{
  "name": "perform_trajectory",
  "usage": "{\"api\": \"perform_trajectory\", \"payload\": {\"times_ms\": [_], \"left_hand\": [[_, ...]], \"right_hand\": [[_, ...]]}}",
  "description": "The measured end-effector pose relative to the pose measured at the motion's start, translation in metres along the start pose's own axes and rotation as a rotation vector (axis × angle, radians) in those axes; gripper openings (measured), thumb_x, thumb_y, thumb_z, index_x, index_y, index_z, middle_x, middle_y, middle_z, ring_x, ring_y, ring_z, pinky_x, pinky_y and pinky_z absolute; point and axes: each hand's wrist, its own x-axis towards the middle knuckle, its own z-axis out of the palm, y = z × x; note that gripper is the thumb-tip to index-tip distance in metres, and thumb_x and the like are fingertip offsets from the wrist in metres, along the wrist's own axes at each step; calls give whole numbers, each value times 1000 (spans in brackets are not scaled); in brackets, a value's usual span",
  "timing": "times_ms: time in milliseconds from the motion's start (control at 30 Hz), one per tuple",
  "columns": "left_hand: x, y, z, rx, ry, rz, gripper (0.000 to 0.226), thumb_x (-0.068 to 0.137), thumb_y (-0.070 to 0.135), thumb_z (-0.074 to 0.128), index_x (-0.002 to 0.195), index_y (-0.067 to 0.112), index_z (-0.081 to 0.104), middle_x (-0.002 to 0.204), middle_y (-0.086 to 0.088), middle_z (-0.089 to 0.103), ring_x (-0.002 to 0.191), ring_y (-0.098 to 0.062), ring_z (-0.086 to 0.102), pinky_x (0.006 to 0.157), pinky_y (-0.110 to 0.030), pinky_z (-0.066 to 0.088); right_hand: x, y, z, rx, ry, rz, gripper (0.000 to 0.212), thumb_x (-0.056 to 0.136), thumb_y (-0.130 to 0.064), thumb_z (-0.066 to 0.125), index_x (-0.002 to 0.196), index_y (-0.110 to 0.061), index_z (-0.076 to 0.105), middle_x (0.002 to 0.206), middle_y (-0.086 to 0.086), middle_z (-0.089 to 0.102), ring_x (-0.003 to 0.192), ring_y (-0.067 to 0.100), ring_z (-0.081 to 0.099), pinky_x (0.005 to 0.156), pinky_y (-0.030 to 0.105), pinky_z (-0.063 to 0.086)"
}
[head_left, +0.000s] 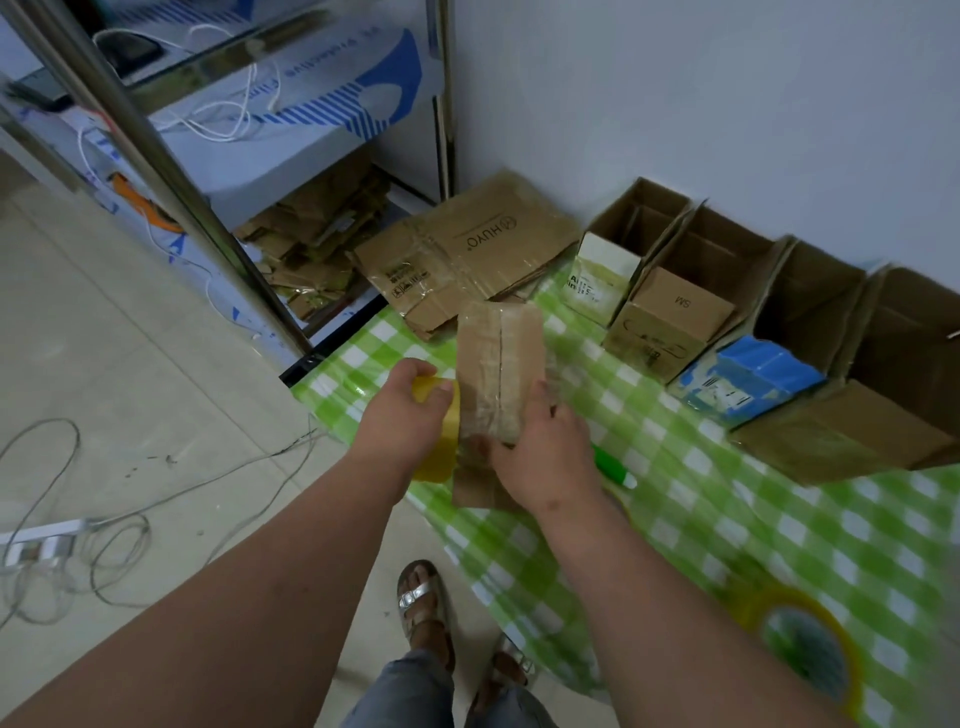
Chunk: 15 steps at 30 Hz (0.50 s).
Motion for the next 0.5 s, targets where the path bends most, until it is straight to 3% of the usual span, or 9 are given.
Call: {"api": "perform_trajectory", "payload": {"times_ms": [133,200,267,500], "left_hand": [[1,-2,-8,-136,30,-41,12,97,40,54,107,36,59,96,5,55,84,-20,55,75,-39,51],[0,-2,-14,-232,52,-74,7,98,40,54,96,40,61,96,3,56,80,-21,56,71,-38,52],[1,-1,-21,-309,59,-103,11,97,42,56,89,41,63,96,3,57,79,-21,57,68,-36,52],[4,1,-46,-444,107,-168,8,95,37,61,92,38,68,108,2,61,99,-30,61,89,-54,54]], "right_hand": [[4,-4,-1,-85,48,-8,99,77,-75,51,152,-25,11,144,11,33,127,34,35,102,47,32],[4,-5,-6,-55,94,-22,96,73,-78,48,149,-32,15,145,5,28,128,33,31,102,48,29],[4,-5,-11,-19,122,-57,88,73,-73,52,146,-37,19,144,2,26,127,30,28,103,47,27],[-1,-6,-20,-42,83,-140,65,83,-52,62,142,-37,38,136,-3,33,126,24,30,103,43,24]]}}
